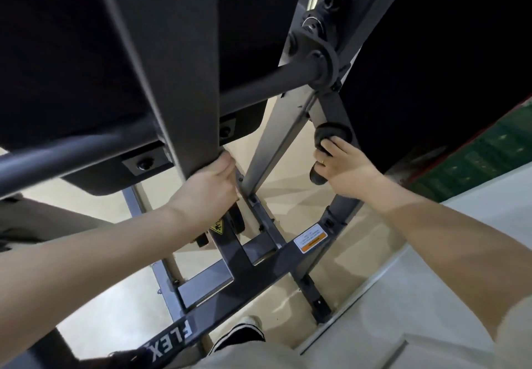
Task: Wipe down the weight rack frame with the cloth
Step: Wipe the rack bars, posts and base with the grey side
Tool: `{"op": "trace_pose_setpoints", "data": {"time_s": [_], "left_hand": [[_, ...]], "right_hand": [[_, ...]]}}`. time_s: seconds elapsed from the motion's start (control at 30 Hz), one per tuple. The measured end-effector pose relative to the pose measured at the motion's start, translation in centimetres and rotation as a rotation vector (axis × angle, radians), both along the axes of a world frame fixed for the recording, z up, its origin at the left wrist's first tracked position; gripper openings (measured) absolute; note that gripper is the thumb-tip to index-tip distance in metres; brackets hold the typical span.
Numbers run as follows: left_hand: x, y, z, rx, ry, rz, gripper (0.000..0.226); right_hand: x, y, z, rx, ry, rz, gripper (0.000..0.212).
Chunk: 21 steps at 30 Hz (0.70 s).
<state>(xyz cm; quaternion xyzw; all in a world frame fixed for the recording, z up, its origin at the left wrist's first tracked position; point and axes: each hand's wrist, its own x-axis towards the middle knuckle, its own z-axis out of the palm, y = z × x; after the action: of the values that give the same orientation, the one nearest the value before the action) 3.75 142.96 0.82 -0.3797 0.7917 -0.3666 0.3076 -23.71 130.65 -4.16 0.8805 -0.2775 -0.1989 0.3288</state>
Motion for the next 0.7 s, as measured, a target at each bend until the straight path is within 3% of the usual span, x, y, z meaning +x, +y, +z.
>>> {"op": "trace_pose_setpoints", "data": {"time_s": [0.13,0.27,0.4,0.5,0.6,0.7], "left_hand": [[0.0,0.2,0.2,0.055,-0.083,0.005,0.024],[-0.3,0.1,0.3,0.062,-0.045,-0.025,0.045],[-0.4,0.3,0.3,0.097,-0.042,-0.019,0.046],[-0.2,0.2,0.0,0.095,0.003,-0.009,0.044],[0.0,0.4,-0.3,0.081,0.077,0.041,0.04],[-0.2,1.3,-3.2,0.133,0.145,-0.003,0.045]], "right_hand": [[3.5,-4.2,2.5,-0.179,-0.166,0.093,0.02],[3.1,-4.1,1.5,-0.118,-0.228,0.053,0.021],[-0.9,-0.2,-1.0,-0.004,-0.075,0.082,0.025],[0.6,-2.9,1.0,-0.086,-0.211,0.112,0.013],[3.5,-3.9,1.8,-0.128,-0.325,-0.011,0.024],[3.6,0.6,-2.1,-0.034,-0.391,-0.203,0.024]]}}
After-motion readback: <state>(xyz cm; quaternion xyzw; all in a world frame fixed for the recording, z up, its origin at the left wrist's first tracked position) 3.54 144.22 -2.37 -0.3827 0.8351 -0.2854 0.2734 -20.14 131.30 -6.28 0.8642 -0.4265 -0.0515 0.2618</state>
